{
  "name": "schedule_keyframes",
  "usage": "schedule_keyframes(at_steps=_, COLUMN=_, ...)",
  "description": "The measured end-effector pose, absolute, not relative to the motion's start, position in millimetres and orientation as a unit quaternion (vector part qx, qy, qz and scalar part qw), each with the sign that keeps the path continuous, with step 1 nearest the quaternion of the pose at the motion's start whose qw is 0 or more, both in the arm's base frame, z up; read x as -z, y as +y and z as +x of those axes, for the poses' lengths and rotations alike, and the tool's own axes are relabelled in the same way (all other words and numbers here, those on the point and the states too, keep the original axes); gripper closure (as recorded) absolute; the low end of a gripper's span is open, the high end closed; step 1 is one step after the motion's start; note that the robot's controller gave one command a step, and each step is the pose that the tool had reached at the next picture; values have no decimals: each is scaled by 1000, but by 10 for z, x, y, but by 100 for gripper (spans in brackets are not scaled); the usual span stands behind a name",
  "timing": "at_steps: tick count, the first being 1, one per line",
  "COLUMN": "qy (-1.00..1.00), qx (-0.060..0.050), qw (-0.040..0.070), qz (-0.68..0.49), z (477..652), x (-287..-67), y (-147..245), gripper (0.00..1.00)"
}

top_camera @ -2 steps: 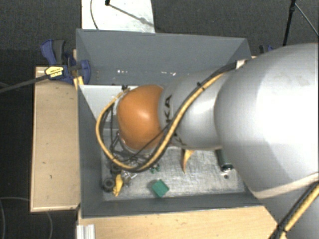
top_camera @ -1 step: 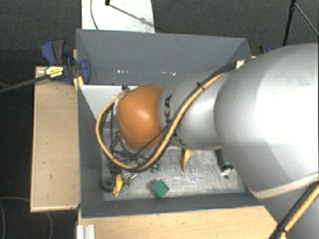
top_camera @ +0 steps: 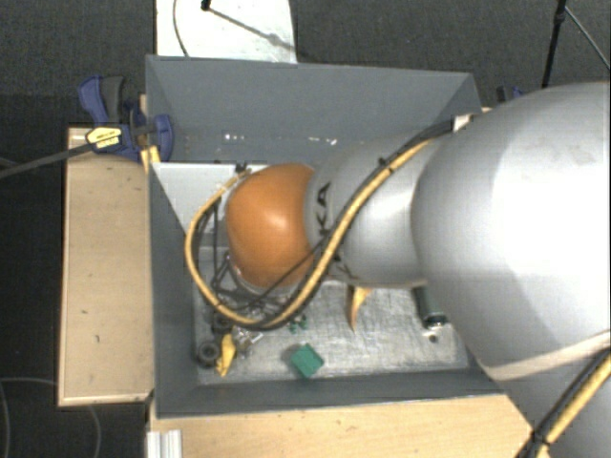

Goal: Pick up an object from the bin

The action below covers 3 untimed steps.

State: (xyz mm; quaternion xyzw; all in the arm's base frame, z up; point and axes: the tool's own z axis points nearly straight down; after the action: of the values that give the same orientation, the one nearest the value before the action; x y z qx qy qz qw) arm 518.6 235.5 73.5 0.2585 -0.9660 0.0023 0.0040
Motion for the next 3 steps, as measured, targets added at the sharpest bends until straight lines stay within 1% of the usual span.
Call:
schedule_keyframes(at_steps=1, qy=-972, qx=-2, qw=1, qz=233, z=5163, x=-737, y=2333, gripper=100)
schedule_keyframes(at_steps=2, qy=-969, qx=0, qw=-1, qz=247, z=5126, x=-1005, y=2361, gripper=100)
schedule_keyframes(at_steps=3, qy=-970, qx=1, qw=-1, qz=243, z=5254, x=-1409, y=2393, gripper=100)
